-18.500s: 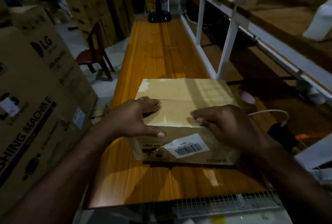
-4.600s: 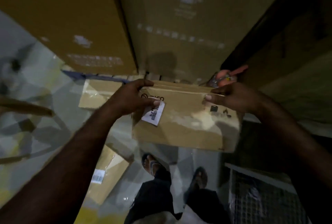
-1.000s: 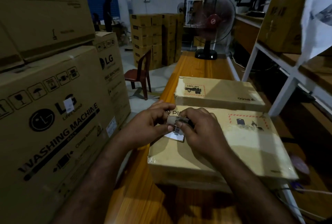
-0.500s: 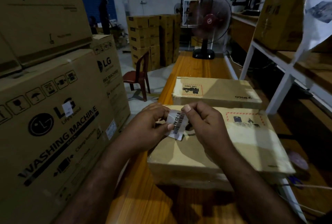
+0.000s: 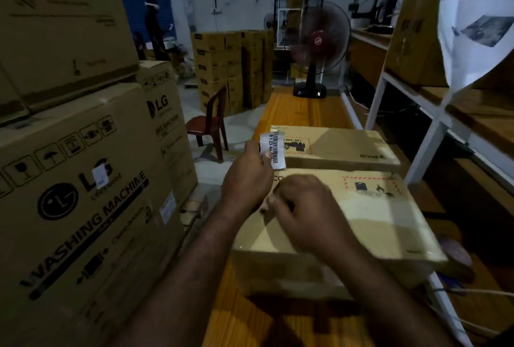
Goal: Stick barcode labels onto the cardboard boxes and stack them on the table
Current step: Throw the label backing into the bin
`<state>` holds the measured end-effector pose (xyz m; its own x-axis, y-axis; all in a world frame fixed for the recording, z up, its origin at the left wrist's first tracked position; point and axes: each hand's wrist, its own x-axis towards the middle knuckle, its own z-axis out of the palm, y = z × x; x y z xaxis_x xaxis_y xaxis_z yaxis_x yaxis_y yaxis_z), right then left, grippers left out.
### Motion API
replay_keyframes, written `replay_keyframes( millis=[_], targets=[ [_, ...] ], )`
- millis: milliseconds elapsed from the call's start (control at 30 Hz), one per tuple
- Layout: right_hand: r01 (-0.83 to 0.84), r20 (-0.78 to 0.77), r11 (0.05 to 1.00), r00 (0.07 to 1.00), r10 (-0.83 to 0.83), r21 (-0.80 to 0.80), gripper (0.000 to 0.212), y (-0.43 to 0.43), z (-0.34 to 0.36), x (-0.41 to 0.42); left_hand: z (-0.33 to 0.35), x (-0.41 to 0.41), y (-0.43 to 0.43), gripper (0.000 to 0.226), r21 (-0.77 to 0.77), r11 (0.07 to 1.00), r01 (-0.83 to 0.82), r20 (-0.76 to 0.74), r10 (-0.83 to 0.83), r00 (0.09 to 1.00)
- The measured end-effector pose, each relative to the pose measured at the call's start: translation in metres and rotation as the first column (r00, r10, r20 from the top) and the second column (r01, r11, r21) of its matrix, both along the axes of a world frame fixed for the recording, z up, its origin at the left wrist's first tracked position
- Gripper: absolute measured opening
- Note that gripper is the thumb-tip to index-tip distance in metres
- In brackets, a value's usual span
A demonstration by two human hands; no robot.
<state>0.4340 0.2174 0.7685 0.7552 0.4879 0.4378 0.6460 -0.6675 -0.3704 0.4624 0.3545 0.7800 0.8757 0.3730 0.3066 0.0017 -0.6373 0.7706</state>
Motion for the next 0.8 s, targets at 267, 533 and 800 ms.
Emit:
replay_keyframes(
  millis=[267,533,800],
  targets=[
    [-0.029,-0.092,0.897,0.996,-0.012,-0.440,0.098,-0.005,0.007,-0.054,-0.005,0.015,0.005,0.030,-0.288,0.958,-0.019,0.020,0.026,0.999],
    [-0.076,-0.199,0.852,0.980,-0.033,-0.518,0.130,0.033,0.003,-0.006,-0.006,0.024,0.014,0.038,-0.435,0.899,0.050,-0.004,-0.058,0.998],
    [-0.174,-0.217,0.820,0.974,0.063,-0.545,0.116,0.012,0.010,-0.034,-0.013,0.039,0.014,0.027,-0.410,0.910,0.059,0.014,-0.058,0.998]
  ],
)
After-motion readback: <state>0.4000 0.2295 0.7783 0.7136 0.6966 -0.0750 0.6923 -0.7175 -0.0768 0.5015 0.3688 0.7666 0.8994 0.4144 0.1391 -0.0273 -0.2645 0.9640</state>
